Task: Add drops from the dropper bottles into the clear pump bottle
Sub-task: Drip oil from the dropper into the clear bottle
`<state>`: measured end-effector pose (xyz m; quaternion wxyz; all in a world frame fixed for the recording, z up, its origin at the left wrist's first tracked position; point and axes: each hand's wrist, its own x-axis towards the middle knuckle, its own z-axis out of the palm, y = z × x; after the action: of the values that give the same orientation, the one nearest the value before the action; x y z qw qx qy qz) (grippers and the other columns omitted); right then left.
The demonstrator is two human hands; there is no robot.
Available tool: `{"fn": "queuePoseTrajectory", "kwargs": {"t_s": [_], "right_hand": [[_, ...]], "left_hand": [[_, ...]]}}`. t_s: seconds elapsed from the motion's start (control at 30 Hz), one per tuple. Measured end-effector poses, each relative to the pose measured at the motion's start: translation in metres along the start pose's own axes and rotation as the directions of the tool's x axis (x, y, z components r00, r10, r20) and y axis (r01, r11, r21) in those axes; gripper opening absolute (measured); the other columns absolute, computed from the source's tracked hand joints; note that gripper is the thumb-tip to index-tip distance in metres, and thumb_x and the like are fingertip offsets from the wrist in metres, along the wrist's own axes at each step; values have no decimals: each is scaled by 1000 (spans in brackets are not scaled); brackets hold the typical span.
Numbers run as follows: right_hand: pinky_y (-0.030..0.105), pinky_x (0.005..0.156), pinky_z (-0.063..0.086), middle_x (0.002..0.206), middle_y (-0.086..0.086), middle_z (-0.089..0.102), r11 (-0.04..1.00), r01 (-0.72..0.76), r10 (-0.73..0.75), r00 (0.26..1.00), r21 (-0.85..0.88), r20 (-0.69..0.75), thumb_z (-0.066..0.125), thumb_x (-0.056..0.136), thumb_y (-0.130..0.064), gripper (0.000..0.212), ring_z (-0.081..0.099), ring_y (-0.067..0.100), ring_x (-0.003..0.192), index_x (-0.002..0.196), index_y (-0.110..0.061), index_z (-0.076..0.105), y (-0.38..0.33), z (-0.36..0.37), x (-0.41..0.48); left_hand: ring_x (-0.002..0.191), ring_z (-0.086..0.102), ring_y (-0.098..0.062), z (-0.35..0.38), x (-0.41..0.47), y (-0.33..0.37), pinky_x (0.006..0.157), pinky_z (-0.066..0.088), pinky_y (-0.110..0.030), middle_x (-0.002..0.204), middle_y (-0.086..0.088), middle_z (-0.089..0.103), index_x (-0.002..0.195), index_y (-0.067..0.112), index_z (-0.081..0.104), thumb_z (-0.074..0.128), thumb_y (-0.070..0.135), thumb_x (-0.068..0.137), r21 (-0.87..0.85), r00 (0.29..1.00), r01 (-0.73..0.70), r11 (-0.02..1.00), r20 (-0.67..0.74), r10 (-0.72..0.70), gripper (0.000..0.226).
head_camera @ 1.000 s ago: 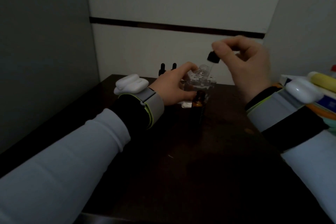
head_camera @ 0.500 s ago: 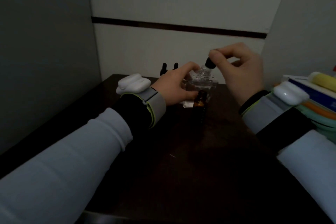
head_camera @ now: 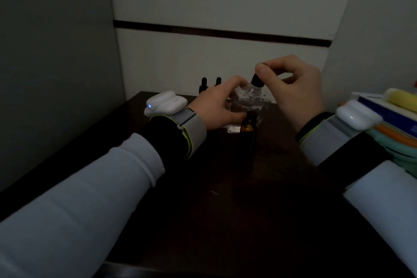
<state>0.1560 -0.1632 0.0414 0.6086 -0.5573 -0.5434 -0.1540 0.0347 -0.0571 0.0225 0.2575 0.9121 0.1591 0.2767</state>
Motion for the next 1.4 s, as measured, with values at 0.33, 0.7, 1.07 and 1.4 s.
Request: {"fn": "queuePoseTrajectory", "kwargs": {"t_s": [0.33, 0.7, 1.07, 1.4], "right_hand": [[13, 73, 39, 77, -19, 59, 999, 9, -10, 1000, -45, -4, 68, 83, -28, 5, 56, -7, 77, 80, -25, 66, 0, -1, 1], [32, 75, 48, 80, -7, 65, 993, 80, -58, 974, 90, -221, 61, 81, -42, 5, 62, 11, 82, 80, -36, 62, -19, -17, 14], [21, 78, 44, 77, -19, 61, 999, 41, -41, 999, 11, -19, 59, 75, -48, 16, 58, -2, 79, 78, -33, 63, -11, -8, 4], [13, 79, 40, 75, -19, 59, 999, 50, -50, 997, -7, 53, 65, 78, -37, 11, 55, -6, 77, 70, -37, 57, -11, -8, 2]], "left_hand": [[90, 66, -25, 0, 0, 0, 84, 54, -44, 109, -6, 59, 126, 29, 41, 71, 29, 79, 5, 1000, -1, 1000, -2, 1, 56], [89, 66, -26, 0, 0, -2, 83, 54, -46, 108, -4, 60, 123, 27, 43, 72, 26, 80, -3, 1000, -12, 1000, -5, 12, 52], [87, 67, -25, 0, 1, -1, 83, 54, -46, 109, -5, 59, 125, 26, 42, 72, 27, 80, 3, 1000, -14, 1000, -6, 14, 54], [88, 67, -26, 0, 1, -1, 83, 54, -46, 109, -5, 60, 126, 27, 43, 72, 27, 80, -12, 1000, -12, 1000, -3, 12, 54]]}}
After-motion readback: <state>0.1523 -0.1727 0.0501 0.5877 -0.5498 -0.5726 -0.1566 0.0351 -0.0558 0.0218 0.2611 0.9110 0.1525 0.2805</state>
